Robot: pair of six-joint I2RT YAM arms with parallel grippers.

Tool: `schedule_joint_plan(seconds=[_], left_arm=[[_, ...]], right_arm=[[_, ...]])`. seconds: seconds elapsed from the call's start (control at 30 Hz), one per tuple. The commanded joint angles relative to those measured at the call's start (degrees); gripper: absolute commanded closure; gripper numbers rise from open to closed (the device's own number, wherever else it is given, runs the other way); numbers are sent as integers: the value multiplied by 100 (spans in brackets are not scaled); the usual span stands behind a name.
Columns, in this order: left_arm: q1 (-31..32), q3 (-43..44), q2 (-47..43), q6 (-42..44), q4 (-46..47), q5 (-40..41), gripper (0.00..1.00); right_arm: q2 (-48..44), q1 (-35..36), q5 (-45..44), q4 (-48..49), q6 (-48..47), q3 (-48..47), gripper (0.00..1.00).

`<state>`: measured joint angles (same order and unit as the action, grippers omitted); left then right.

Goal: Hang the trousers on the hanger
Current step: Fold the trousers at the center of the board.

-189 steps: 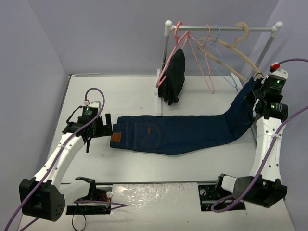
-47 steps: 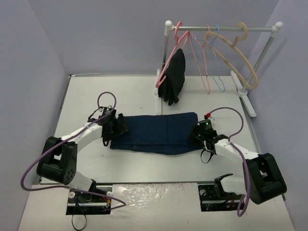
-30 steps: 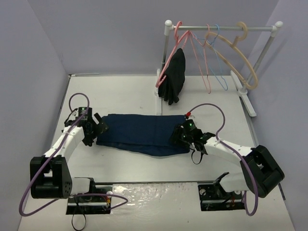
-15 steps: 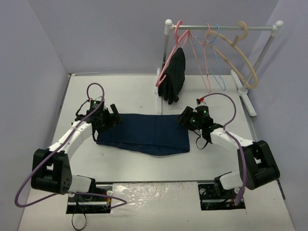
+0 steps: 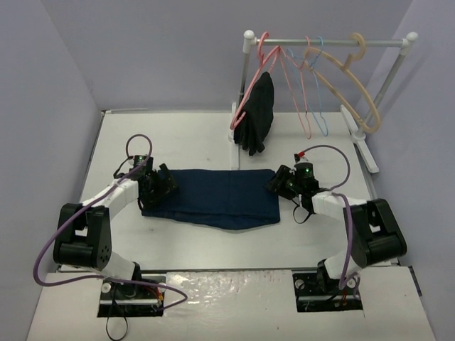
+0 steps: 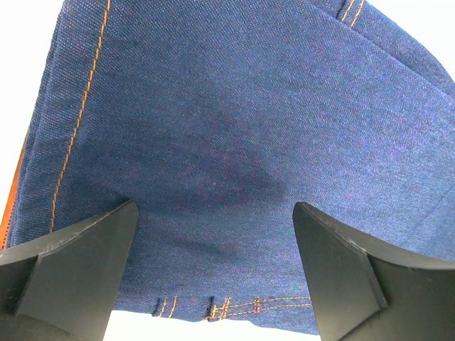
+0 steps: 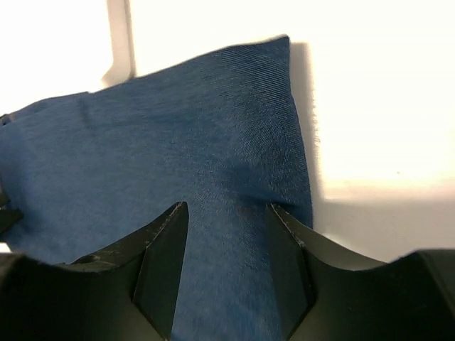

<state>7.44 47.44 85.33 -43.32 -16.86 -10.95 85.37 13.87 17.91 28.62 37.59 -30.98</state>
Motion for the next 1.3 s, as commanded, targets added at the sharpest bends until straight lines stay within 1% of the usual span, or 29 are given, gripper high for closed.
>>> schedule_joint_plan(seconds=[0.0, 0.17, 0.33, 0.47, 0.53, 0.6, 0.7, 0.8, 0.87, 0.97, 1.07, 1.17, 1.27], left_arm=[[-93, 176, -153, 150, -113, 175, 10], [-93, 273, -234, 208, -133, 76, 10], [-93, 461, -463, 387, -406, 145, 10], [-94, 713, -876, 679, -816, 380, 10], [-93, 884, -1137, 895, -1054, 626, 10], [-102, 1036, -1369, 1123, -1236, 842, 10], [-118, 1451, -1753, 1556, -1757, 1252, 10], [-112, 1667, -2197, 1998, -2086, 1554, 7], [-120, 1721, -2438, 2176, -2290, 1601, 5], [-120, 1699, -2773, 2318, -2426, 1509, 3], [-122, 1594, -3067, 2398, -2517, 1418, 3], [-120, 1405, -3363, 2487, -2527, 1421, 3], [-114, 1278, -3614, 2530, -2478, 1414, 3]], right_arm=[[-891, 0, 284, -835, -366, -315, 55], [-1151, 184, 553, -627, -4, 501, 55], [-1385, 221, 424, -638, 257, 1122, 55], [-1773, 231, -236, -1377, 507, 1274, 54], [-2086, 246, -357, -1669, 382, 1149, 53], [-2339, 264, -553, -2126, 124, 793, 51], [-2654, 274, -940, -3506, -542, -570, 46], [-2764, 282, -1463, -4493, -1309, -1721, 38], [-2780, 280, -1785, -5130, -1685, -2434, 35], [-2711, 260, -2125, -5587, -2169, -3410, 29], [-2316, 224, -2234, -5853, -2541, -4437, 25], [-1923, 154, -2271, -5938, -2810, -5213, 24], [-1401, 77, -2391, -5932, -3101, -6094, 26]])
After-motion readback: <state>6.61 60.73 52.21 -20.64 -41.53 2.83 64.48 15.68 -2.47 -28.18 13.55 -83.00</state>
